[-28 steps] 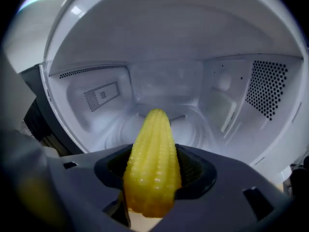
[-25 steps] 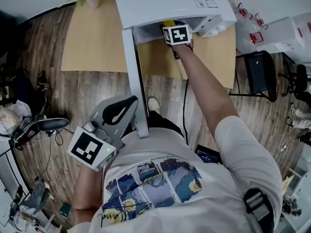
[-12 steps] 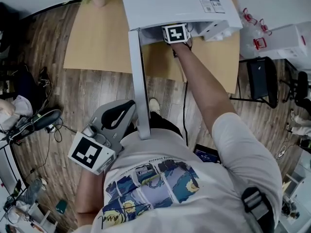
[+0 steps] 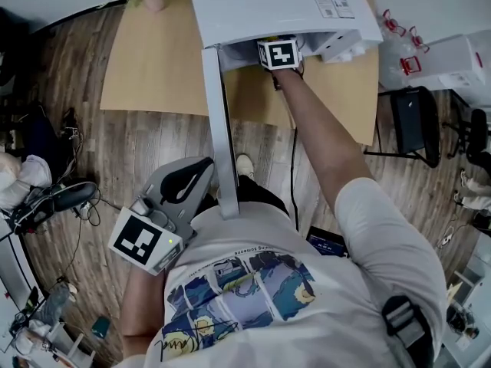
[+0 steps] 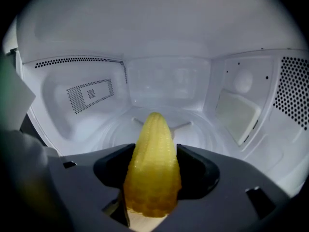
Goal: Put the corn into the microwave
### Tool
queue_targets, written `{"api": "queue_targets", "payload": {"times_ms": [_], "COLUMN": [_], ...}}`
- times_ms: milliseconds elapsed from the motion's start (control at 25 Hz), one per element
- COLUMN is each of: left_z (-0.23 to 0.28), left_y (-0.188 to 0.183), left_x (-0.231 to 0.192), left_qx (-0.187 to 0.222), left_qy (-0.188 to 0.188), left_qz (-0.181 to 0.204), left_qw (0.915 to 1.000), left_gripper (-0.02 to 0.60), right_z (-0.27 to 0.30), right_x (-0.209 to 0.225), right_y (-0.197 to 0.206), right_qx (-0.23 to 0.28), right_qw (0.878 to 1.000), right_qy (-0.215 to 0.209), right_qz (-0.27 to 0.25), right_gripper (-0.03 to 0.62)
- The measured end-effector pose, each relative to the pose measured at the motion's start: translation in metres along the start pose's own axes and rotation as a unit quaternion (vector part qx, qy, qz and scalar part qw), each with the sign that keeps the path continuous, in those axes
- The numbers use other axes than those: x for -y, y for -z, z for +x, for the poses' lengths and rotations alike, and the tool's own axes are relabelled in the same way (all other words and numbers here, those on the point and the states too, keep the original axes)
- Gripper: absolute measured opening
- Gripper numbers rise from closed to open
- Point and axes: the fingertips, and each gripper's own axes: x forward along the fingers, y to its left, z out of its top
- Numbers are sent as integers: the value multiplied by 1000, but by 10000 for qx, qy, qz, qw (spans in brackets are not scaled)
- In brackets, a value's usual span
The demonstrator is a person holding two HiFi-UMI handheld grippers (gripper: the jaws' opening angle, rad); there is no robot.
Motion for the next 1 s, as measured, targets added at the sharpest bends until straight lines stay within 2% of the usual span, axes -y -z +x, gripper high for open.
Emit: {"api": "queue_targets", "payload": {"times_ms": [440, 1000], "left_z": [1, -4], "left_y": [0, 1], "left_x": [2, 12], "left_qx": [22, 100], "left_qy": [229, 730], "left_qz": [11, 132], "left_qw": [9997, 9972], "left_gripper": [12, 12], "right_z": [-20, -68], "right_x": [-5, -9], "right_y": [0, 28], "right_qx": [216, 161], "right_qw": [9995, 9998], "right_qy": [-210, -64], "right_qz": [-36, 51], "right_gripper": [262, 264]}}
